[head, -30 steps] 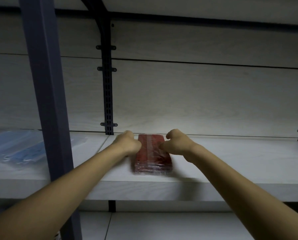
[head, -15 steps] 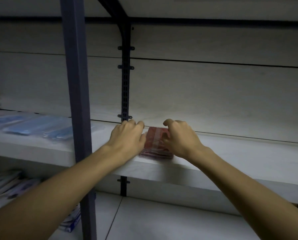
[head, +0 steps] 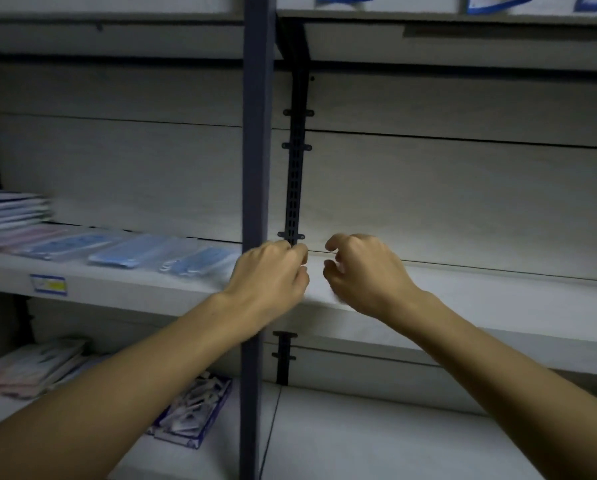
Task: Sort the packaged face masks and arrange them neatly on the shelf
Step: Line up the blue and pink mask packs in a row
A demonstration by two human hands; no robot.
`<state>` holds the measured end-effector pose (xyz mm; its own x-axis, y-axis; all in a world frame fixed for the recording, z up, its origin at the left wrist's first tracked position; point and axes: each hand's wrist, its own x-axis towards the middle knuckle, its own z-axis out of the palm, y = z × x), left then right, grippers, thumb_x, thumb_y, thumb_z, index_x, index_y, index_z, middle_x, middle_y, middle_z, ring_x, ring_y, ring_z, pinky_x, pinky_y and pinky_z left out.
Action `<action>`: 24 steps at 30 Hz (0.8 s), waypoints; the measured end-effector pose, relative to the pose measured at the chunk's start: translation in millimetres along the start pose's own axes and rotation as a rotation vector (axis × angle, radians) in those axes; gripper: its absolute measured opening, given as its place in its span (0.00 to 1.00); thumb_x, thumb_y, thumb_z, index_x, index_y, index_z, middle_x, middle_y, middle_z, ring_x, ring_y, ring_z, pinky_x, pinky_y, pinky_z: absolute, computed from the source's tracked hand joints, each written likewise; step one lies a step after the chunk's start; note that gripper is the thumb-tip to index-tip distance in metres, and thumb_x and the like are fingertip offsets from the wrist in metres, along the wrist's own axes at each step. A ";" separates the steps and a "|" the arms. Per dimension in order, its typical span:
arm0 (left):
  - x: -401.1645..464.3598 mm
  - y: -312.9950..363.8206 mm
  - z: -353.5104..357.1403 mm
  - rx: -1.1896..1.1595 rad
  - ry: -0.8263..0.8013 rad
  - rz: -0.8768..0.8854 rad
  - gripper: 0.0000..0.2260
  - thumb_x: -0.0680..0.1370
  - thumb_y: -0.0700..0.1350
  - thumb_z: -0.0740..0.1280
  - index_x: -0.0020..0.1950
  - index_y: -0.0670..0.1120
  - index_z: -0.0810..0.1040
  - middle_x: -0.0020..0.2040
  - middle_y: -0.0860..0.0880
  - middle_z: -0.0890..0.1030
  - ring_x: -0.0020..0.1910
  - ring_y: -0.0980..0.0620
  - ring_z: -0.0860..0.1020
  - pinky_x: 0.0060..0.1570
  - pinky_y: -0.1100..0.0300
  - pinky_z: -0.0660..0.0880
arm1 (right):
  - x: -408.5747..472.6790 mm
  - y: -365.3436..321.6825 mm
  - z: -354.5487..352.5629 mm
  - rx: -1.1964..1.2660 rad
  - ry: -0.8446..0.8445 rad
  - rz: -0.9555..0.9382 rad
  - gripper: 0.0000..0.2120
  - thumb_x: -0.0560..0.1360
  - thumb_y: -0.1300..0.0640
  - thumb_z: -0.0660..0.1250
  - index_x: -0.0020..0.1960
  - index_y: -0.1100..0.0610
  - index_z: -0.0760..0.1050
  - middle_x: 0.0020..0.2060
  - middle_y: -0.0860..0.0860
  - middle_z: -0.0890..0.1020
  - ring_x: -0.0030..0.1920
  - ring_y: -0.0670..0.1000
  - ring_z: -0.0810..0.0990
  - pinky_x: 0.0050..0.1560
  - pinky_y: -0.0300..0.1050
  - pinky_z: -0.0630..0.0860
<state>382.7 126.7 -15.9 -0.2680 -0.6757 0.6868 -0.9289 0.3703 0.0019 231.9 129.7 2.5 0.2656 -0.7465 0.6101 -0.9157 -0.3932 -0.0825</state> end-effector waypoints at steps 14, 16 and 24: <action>-80.3 -169.7 -56.9 0.087 -0.087 -0.031 0.09 0.78 0.46 0.60 0.54 0.47 0.76 0.49 0.47 0.80 0.47 0.47 0.77 0.39 0.55 0.73 | 17.2 -169.6 44.0 0.019 -0.017 -0.004 0.11 0.77 0.57 0.61 0.56 0.59 0.76 0.48 0.55 0.81 0.48 0.59 0.79 0.47 0.52 0.78; -80.4 -188.1 -57.0 0.097 -0.104 -0.056 0.10 0.78 0.46 0.60 0.56 0.47 0.76 0.49 0.47 0.80 0.47 0.46 0.76 0.38 0.55 0.72 | 26.3 -181.4 48.4 0.027 -0.034 0.011 0.11 0.77 0.58 0.61 0.57 0.59 0.76 0.48 0.55 0.81 0.48 0.59 0.79 0.45 0.50 0.77; -59.9 -254.6 -34.9 0.093 -0.124 -0.104 0.09 0.78 0.46 0.59 0.54 0.45 0.76 0.48 0.47 0.79 0.45 0.46 0.77 0.40 0.54 0.75 | 83.9 -191.4 101.2 0.040 -0.103 0.142 0.13 0.75 0.59 0.62 0.57 0.64 0.75 0.47 0.58 0.82 0.50 0.61 0.80 0.48 0.59 0.80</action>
<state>644.2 95.2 -32.2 -0.1931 -0.7827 0.5917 -0.9714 0.2374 -0.0030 460.0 88.0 -10.3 0.1661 -0.8460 0.5066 -0.9340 -0.2998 -0.1945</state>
